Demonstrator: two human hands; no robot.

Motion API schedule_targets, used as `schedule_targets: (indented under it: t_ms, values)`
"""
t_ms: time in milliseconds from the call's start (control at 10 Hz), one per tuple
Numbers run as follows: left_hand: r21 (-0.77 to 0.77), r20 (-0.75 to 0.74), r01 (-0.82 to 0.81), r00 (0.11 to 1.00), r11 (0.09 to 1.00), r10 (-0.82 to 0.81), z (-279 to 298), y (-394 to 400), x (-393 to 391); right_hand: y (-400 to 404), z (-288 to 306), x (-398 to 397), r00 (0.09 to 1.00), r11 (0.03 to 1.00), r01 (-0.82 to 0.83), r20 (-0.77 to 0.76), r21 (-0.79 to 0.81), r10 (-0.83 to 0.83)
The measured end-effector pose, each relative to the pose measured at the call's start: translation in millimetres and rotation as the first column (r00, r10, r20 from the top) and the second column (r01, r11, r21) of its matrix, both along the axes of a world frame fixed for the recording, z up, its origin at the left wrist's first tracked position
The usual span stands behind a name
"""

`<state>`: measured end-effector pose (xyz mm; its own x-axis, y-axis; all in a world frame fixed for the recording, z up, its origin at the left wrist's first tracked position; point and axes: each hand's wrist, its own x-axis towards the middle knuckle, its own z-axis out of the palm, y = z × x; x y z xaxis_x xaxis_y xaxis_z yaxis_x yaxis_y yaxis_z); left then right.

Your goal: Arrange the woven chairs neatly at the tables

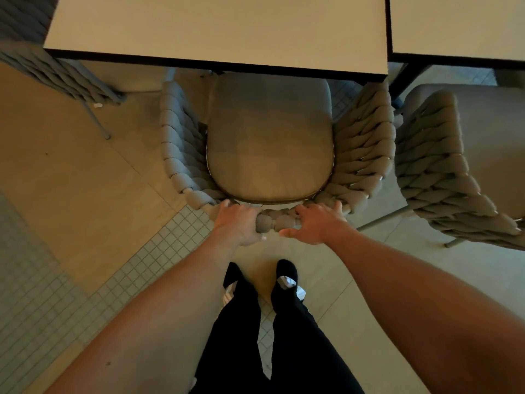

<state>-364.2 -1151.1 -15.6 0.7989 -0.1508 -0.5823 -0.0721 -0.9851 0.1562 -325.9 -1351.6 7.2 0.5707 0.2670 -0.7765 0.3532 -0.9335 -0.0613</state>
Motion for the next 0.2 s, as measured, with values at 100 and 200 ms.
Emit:
schedule_targets:
  t_ms: [100,200]
  values:
    - [-0.099,-0.022,-0.092,0.996,0.991,0.091,14.8,0.2,0.5,5.8,5.5,3.8,0.999,0.997,0.052,0.004,0.063,-0.052]
    - [-0.194,-0.056,-0.307,0.952,0.932,0.302,20.6,6.2,-0.3,15.5,10.0,8.5,0.997,0.99,0.071,0.016,0.118,-0.073]
